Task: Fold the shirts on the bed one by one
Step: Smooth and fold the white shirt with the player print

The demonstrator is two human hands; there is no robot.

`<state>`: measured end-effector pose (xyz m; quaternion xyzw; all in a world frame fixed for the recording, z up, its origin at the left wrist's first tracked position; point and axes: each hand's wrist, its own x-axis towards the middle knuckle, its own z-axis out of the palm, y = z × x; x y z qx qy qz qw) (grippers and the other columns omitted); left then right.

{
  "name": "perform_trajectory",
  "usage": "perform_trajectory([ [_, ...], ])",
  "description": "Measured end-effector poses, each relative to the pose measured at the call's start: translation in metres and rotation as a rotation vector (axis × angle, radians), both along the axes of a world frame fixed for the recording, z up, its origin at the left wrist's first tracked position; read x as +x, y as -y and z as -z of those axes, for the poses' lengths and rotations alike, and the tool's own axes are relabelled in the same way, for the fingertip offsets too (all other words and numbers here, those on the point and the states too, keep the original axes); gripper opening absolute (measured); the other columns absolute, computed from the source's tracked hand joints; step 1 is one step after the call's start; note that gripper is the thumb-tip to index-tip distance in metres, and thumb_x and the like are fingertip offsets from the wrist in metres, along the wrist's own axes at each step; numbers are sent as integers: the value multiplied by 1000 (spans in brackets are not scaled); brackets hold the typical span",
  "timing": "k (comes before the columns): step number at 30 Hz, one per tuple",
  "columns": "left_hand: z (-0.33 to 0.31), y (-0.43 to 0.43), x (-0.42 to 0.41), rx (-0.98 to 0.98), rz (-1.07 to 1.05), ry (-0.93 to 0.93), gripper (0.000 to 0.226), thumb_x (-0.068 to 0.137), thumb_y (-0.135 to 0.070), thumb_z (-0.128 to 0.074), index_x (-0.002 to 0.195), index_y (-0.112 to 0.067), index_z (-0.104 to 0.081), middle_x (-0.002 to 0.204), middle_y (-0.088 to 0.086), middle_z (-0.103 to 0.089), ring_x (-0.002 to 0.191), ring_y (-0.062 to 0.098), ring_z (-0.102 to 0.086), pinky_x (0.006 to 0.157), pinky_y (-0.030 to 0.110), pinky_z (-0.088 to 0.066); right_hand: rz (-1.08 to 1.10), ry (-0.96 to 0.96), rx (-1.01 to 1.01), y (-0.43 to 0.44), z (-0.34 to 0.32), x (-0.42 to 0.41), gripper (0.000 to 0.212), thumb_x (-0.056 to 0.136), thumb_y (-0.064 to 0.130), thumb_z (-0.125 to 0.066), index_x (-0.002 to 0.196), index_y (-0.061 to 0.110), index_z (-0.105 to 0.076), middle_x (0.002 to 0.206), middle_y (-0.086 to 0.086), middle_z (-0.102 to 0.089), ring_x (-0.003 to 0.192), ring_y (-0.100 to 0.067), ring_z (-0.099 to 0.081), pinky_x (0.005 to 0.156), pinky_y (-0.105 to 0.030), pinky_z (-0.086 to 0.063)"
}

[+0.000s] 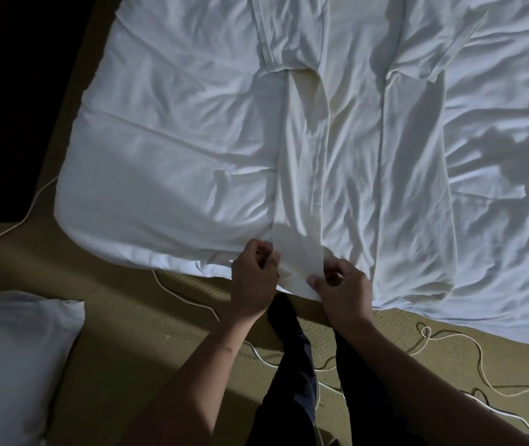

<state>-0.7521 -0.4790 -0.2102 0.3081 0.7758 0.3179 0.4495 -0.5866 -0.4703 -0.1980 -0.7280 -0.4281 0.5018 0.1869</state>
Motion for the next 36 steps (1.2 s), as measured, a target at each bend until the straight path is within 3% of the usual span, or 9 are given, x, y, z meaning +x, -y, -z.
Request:
perform_trajectory([
  [6, -3, 22, -4, 96, 81, 318, 45, 71, 5, -69, 110, -15, -61, 95, 2, -74, 88, 21, -71, 76, 36, -60, 137, -108, -39, -3, 1, 3, 21, 81, 14, -87, 93, 26, -75, 84, 8, -77, 81, -4, -73, 73, -21, -57],
  [9, -4, 37, 0, 133, 221, 197, 53, 74, 5, -77, 116, -19, -55, 102, -8, -69, 88, 14, -71, 80, 34, -63, 171, -132, -76, -6, -1, 2, 18, 81, 15, -88, 95, 21, -78, 84, 7, -77, 82, -6, -74, 71, -22, -57],
  [12, -3, 39, 5, 219, 269, 25, 44, 80, -7, -85, 109, -17, -54, 93, -11, -66, 75, 13, -70, 66, 30, -61, 213, -191, -91, -8, -7, 1, 17, 81, 13, -88, 89, 22, -77, 79, 4, -76, 71, -7, -70, 67, -23, -56],
  [18, -5, 46, 4, 400, 349, -343, 28, 83, 5, -66, 70, -12, -48, 56, -4, -40, 45, 12, -37, 49, 15, -28, 204, -188, -20, -10, -14, 5, 14, 82, 13, -86, 92, 16, -76, 76, 2, -74, 67, -7, -70, 62, -21, -54],
  [23, 6, 58, -5, 535, 645, -588, 23, 82, 8, -58, 75, -13, -49, 57, -1, -35, 44, 18, -31, 38, 30, -29, 131, -90, -41, -1, -4, 17, 14, 82, 13, -86, 91, 18, -76, 81, 2, -77, 81, -17, -76, 74, -34, -63],
  [26, 6, 59, -8, 458, 715, -616, 12, 79, -6, -59, 83, -15, -52, 59, -3, -46, 45, 21, -46, 40, 32, -43, 5, 71, 1, 6, 1, 22, 27, 79, 13, -87, 94, 22, -67, 84, 3, -73, 75, -15, -70, 72, -38, -59],
  [31, -3, 20, 3, 456, 407, -717, 10, 94, -10, -59, 99, -6, -67, 92, 10, -63, 80, 31, -61, 67, 43, -52, -386, 467, 581, 1, -9, 11, 37, 86, 11, -70, 118, 11, -52, 113, -9, -55, 99, -25, -50, 82, -43, -47],
  [33, 5, -6, 8, 442, 429, -795, 28, 103, -16, -53, 123, -2, -67, 124, 18, -65, 110, 39, -61, 91, 50, -51, -525, 529, 650, -15, -2, 2, 44, 94, 17, -58, 136, 8, -51, 142, -15, -52, 128, -33, -47, 103, -50, -42],
  [36, 25, -30, 7, 316, 603, -902, 52, 108, -27, -45, 155, -6, -44, 164, 17, -38, 151, 38, -35, 118, 55, -31, -805, 617, 617, -39, 22, -4, 63, 104, 28, -41, 161, 4, -27, 171, -16, -15, 159, -33, -10, 126, -51, -18],
])
